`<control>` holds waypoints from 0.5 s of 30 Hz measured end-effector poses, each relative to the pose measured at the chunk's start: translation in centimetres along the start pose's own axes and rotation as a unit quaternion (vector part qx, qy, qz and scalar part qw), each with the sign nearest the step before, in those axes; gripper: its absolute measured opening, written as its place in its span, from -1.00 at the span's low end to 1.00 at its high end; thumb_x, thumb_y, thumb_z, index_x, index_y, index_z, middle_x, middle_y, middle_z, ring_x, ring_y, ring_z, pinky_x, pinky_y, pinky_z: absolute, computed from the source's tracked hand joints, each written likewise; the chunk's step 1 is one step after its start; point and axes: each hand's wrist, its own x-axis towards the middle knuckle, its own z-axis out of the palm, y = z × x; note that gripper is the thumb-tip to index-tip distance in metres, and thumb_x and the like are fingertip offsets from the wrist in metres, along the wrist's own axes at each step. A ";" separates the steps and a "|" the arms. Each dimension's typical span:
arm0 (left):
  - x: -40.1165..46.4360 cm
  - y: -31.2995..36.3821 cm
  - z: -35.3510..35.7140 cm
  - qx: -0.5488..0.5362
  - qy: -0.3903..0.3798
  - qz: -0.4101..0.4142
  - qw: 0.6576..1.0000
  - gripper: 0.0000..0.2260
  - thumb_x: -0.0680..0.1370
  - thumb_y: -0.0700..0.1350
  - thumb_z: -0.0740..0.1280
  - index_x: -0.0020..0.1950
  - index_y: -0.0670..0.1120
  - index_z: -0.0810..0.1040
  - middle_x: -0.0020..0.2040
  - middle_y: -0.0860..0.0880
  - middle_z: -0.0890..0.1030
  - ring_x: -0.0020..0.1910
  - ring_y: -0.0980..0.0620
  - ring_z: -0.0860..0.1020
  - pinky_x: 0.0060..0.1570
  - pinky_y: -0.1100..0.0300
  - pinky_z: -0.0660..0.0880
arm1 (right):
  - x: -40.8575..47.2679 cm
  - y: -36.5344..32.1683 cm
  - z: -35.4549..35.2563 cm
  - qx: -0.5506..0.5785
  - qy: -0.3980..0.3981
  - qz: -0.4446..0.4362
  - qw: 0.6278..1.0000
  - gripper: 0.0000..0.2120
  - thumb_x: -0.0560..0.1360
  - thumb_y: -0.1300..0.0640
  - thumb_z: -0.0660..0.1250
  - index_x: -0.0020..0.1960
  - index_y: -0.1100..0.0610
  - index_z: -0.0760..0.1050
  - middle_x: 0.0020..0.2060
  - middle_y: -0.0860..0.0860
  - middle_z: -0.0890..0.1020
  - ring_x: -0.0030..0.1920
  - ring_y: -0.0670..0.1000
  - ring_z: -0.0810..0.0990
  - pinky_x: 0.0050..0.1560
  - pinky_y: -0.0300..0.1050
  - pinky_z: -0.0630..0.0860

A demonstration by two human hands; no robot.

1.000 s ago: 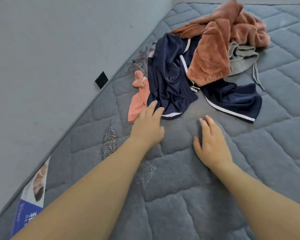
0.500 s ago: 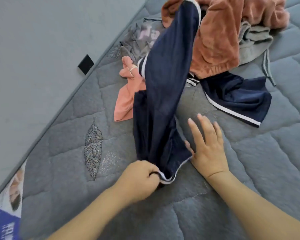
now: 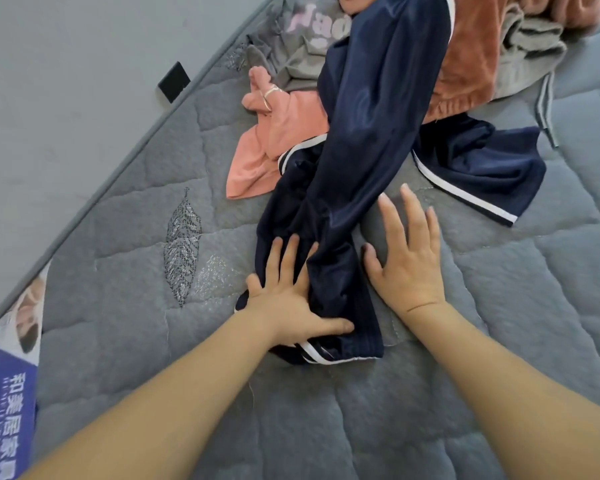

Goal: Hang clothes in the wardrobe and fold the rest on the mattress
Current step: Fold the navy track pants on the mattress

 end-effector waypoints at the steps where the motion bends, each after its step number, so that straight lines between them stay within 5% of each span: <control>1: -0.1 -0.1 0.0 0.003 -0.006 -0.003 1.000 0.20 0.06 0.74 0.03 0.47 0.27 -0.51 0.31 0.18 -0.72 0.29 0.11 -0.71 0.35 -0.31 -0.06 | 0.9 0.3 -0.3 -0.008 -0.022 -0.028 0.999 -0.18 0.41 0.16 0.43 0.55 0.06 0.08 0.52 0.21 0.09 0.54 0.17 0.09 0.52 0.27 0.02; 5: 0.2 -0.1 0.1 0.012 -0.001 -0.006 1.000 0.22 0.04 0.74 0.01 0.47 0.25 -0.50 0.27 0.17 -0.75 0.26 0.11 -0.74 0.36 -0.30 -0.06 | 8.6 2.9 -1.3 -0.118 -0.125 -0.162 0.972 -0.04 0.30 -0.03 0.50 0.58 -0.08 0.09 0.58 0.21 -0.02 0.57 0.25 -0.09 0.46 0.40 -0.17; 9: 0.5 -0.2 0.4 0.017 0.010 -0.002 1.000 0.22 0.05 0.72 0.06 0.50 0.24 -0.45 0.29 0.17 -0.73 0.24 0.13 -0.74 0.36 -0.27 -0.06 | 12.1 2.4 0.2 -0.121 -0.262 -0.169 0.942 -0.58 0.47 -0.02 0.37 0.29 0.06 0.49 0.55 0.05 0.21 0.57 0.14 0.05 0.51 0.24 -0.20; 11: 0.7 -0.6 0.7 0.014 0.015 0.003 1.000 0.16 0.09 0.67 0.10 0.50 0.27 -0.39 0.35 0.18 -0.69 0.26 0.14 -0.73 0.34 -0.24 -0.04 | 10.9 1.4 1.1 -0.074 -0.266 -0.152 0.949 -0.76 0.49 0.10 0.31 0.12 0.17 0.54 0.34 0.10 0.47 0.39 0.15 0.37 0.45 0.10 0.10; 13: 0.9 -0.8 1.0 0.009 0.032 0.017 0.999 0.05 0.17 0.59 0.13 0.50 0.30 -0.33 0.43 0.19 -0.59 0.31 0.16 -0.69 0.30 -0.21 -0.01 | 9.2 0.8 0.7 0.003 -0.229 -0.129 0.965 -0.92 0.46 0.19 0.29 -0.13 0.21 0.50 -0.03 0.18 0.60 0.04 0.24 0.54 0.10 0.05 0.35; 15: 0.7 -1.0 1.1 0.004 0.068 0.028 0.997 -0.05 0.25 0.50 0.08 0.52 0.28 -0.29 0.50 0.20 -0.48 0.41 0.17 -0.58 0.30 -0.19 0.02 | 7.9 0.5 -0.5 0.057 -0.227 -0.083 0.969 -0.83 0.48 0.18 0.29 -0.27 0.17 0.39 -0.24 0.18 0.58 -0.16 0.24 0.54 -0.17 0.02 0.33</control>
